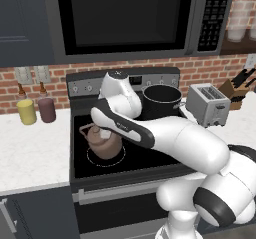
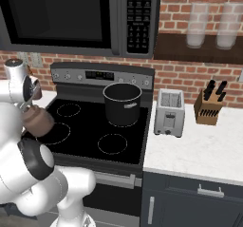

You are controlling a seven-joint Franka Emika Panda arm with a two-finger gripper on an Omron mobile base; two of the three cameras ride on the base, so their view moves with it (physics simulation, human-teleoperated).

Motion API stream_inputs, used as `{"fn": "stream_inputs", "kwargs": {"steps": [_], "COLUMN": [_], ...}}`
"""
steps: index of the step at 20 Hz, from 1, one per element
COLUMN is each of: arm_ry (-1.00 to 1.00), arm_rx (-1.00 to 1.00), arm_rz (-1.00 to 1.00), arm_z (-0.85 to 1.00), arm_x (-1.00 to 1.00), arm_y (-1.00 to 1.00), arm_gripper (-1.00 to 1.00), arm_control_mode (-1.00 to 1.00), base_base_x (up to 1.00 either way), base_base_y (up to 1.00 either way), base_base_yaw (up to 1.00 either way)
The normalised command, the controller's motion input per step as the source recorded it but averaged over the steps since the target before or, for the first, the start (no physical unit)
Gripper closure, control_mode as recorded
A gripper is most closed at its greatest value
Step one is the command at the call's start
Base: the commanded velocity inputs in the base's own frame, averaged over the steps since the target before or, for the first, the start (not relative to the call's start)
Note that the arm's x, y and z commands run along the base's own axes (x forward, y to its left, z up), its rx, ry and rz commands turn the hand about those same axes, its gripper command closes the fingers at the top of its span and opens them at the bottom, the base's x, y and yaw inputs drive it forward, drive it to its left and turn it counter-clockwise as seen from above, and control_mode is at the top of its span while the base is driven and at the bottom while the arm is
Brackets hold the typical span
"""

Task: Pick the kettle from the counter and place it on a stove burner. Then turn the burner on.

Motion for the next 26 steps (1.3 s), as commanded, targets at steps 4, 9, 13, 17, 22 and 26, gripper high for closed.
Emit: {"fn": "stream_inputs", "kwargs": {"steps": [4,9,13,17,22,26], "arm_ry": [0.00,0.00,0.00,0.01,0.01,0.00], "arm_rx": [0.00,0.06,0.09,0.09,0.07,0.05], "arm_rz": [0.00,0.00,0.00,0.00,0.00,0.00], "arm_z": [-0.07,-0.16,-0.24,-0.43,-0.40,-0.26], "arm_x": [0.19,0.04,0.03,0.00,0.00,0.05], "arm_y": [-0.37,-0.10,0.00,0.00,-0.01,-0.07], "arm_gripper": [1.00,1.00,1.00,1.00,1.00,1.00], "arm_control_mode": [-1.00,-1.00,-1.00,-1.00,-1.00,-1.00], "base_base_x": [0.00,0.00,0.00,0.00,0.00,0.00], "base_base_y": [0.00,0.00,0.00,0.00,0.00,0.00], "base_base_yaw": [0.00,0.00,0.00,0.00,0.00,0.00]}}
